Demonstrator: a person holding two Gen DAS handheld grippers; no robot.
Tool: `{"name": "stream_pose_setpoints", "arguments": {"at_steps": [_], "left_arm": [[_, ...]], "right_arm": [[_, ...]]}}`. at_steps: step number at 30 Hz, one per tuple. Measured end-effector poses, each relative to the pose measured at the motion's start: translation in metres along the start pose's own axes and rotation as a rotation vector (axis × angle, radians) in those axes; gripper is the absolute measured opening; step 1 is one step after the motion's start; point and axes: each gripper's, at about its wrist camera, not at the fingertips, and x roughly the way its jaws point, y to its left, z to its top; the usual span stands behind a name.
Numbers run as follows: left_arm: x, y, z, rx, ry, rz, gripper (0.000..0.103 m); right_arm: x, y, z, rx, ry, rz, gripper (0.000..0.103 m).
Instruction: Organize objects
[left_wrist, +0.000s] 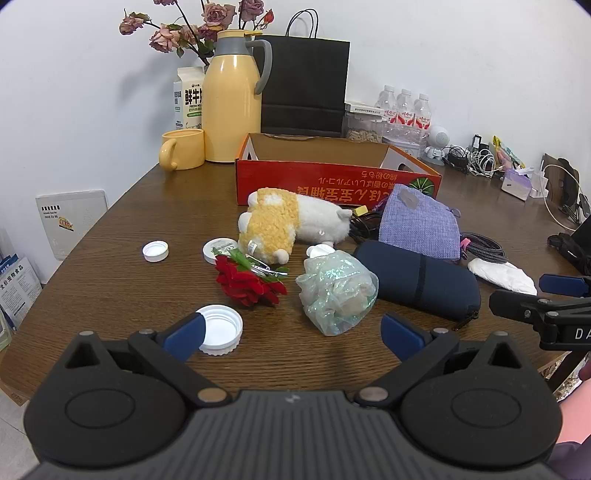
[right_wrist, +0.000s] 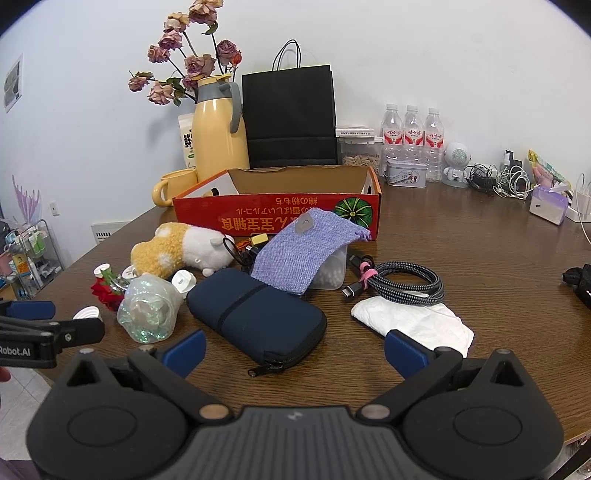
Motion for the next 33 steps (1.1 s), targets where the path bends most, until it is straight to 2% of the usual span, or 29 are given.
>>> {"name": "stream_pose_setpoints", "arguments": {"at_steps": [33], "left_arm": [[0.0016,-0.0007,-0.0043,-0.001,0.003,-0.002,0.103]], "right_arm": [[-0.0003,0.0001,-0.0005,0.0,-0.001,-0.001,0.103]]}}
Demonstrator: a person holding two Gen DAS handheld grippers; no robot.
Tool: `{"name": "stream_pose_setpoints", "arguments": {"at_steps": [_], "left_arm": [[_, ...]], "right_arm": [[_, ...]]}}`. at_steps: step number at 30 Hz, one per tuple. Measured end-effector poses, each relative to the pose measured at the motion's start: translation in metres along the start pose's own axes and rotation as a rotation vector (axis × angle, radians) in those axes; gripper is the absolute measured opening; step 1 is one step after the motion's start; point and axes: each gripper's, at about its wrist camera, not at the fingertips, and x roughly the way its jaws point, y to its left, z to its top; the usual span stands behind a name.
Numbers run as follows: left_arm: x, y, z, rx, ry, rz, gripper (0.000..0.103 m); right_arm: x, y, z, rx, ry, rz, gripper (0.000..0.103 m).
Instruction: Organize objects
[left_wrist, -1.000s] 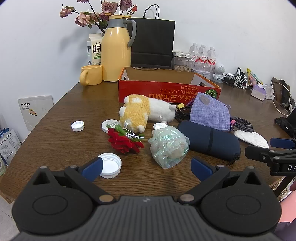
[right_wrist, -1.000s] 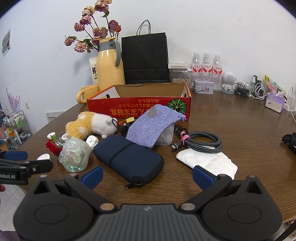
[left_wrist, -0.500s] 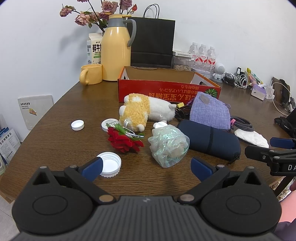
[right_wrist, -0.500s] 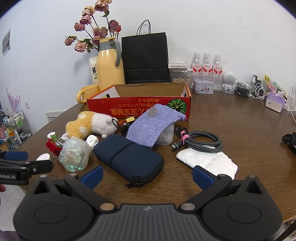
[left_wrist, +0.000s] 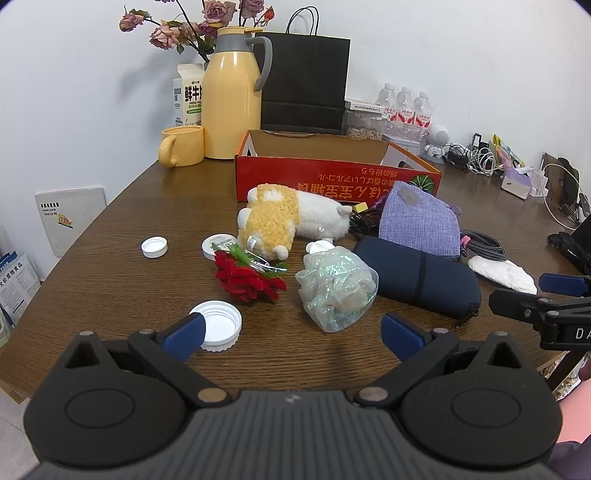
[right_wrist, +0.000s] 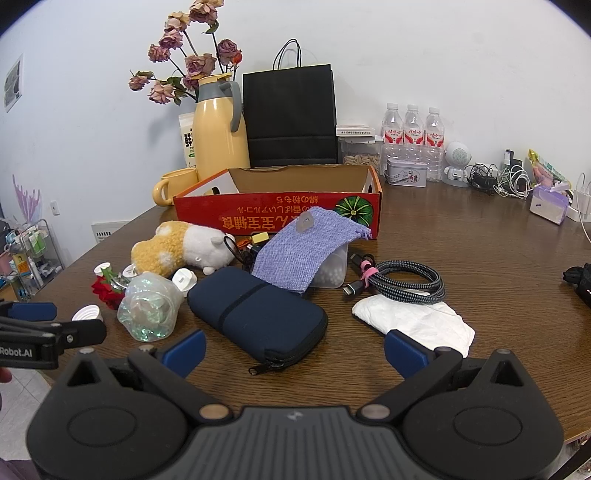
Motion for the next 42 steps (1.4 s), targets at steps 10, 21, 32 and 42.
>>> {"name": "stream_pose_setpoints", "arguments": {"at_steps": [10,21,32,42], "left_arm": [[0.001,0.0,-0.001,-0.002,0.001,0.0,0.103],[0.001,0.0,-0.002,-0.004,0.003,0.0,0.103],[0.001,0.002,-0.002,-0.01,0.009,-0.001,0.103],[0.011,0.021,0.002,-0.062,0.041,0.021,0.103]], "right_arm": [[0.0,0.0,0.001,-0.001,0.0,0.0,0.103],[0.0,0.0,0.0,0.0,0.0,0.0,0.103],[0.002,0.0,0.0,0.0,0.001,0.0,0.103],[0.013,0.0,0.001,-0.028,0.023,0.025,0.103]]}}
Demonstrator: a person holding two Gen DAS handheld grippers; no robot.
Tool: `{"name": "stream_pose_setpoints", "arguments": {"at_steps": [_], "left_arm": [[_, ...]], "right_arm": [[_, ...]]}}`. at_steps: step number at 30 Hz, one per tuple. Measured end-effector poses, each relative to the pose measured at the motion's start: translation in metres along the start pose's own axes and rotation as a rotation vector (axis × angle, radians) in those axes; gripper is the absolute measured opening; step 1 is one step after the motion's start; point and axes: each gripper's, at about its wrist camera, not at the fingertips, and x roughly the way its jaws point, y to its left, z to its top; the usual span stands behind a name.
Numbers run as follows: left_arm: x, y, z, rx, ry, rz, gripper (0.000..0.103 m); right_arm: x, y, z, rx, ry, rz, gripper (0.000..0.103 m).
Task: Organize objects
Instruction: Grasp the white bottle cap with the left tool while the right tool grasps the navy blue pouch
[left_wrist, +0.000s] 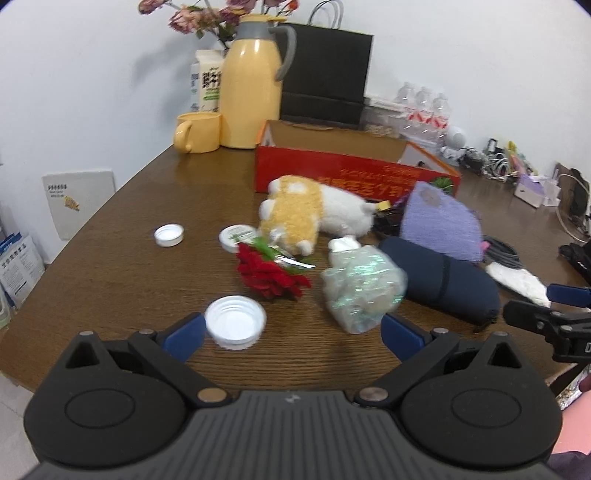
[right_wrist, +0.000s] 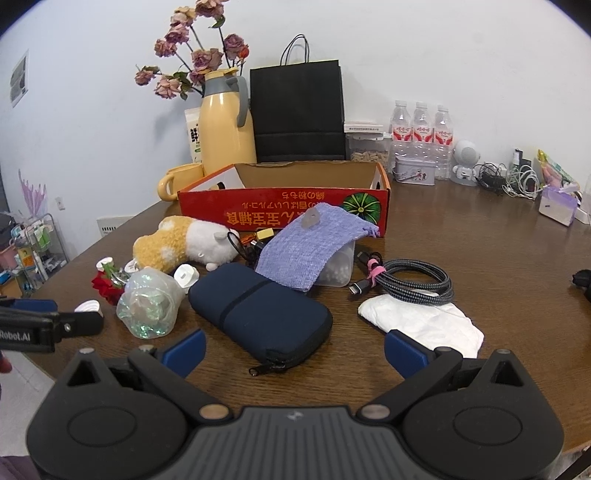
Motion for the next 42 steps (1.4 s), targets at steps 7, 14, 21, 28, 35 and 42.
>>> {"name": "stream_pose_setpoints", "arguments": {"at_steps": [7,14,21,28,35,42], "left_arm": [[0.014,0.023,-0.002,-0.033,0.031,0.028,0.096],[0.027,0.027,-0.002,-0.022,0.034,0.06,0.069],[0.025,0.027,-0.003,-0.012,0.015,0.06,0.041],[0.021,0.027,-0.001,-0.017,0.002,0.063,0.041],[0.017,0.029,0.001,-0.026,-0.012,0.067,0.041],[0.016,0.031,0.001,-0.038,-0.017,0.061,0.041]], "right_arm": [[0.014,-0.001,-0.002,-0.012,0.031,0.015,0.103],[0.028,-0.001,0.001,-0.04,0.043,0.009,0.103],[0.044,0.0,0.01,-0.107,0.06,0.025,0.103],[0.068,0.0,0.029,-0.228,0.119,0.112,0.103],[0.094,-0.002,0.041,-0.216,0.209,0.237,0.098],[0.076,0.01,0.031,-0.196,0.221,0.235,0.081]]}}
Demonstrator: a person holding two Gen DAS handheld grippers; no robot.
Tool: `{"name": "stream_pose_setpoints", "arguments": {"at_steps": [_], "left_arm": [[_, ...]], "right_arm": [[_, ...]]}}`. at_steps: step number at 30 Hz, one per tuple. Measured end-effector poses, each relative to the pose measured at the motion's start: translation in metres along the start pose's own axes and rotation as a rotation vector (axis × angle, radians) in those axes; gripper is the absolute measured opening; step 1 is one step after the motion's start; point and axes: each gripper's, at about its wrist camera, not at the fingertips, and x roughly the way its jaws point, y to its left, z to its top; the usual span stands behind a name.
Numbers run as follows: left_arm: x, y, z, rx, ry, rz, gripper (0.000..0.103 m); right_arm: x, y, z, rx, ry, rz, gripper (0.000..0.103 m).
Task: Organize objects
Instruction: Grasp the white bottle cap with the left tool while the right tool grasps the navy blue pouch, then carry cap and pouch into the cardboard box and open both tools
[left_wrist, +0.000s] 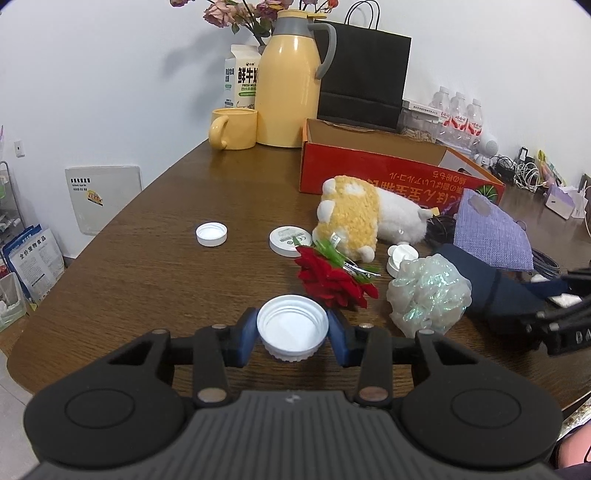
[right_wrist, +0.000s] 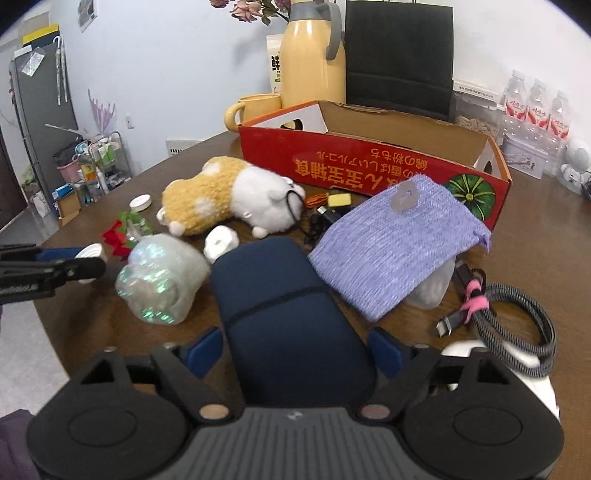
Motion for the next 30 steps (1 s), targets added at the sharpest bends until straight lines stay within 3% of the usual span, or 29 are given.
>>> {"name": "stream_pose_setpoints", "arguments": {"at_steps": [10,15,17,23,30], "left_arm": [[-0.002,0.001,-0.002,-0.006,-0.005,-0.012,0.041],[-0.004,0.005,0.0,-0.012,-0.016,-0.009,0.041],[-0.005,0.006,0.003,-0.012,-0.024,-0.009,0.041],[-0.011,0.002,0.021,0.001,-0.078,-0.028,0.041],[-0.013,-0.012,0.066,0.036,-0.182,-0.065,0.041]], "right_arm": [[0.009,0.014,0.014,-0.028,-0.021,-0.029,0.076],[0.02,0.021,0.012,-0.06,-0.01,-0.047,0.067],[0.014,0.02,0.011,-0.054,-0.029,-0.036,0.062],[-0.014,0.021,0.015,-0.061,-0.124,-0.037,0.06],[-0.037,0.009,0.049,-0.05,-0.256,-0.07,0.06]]}}
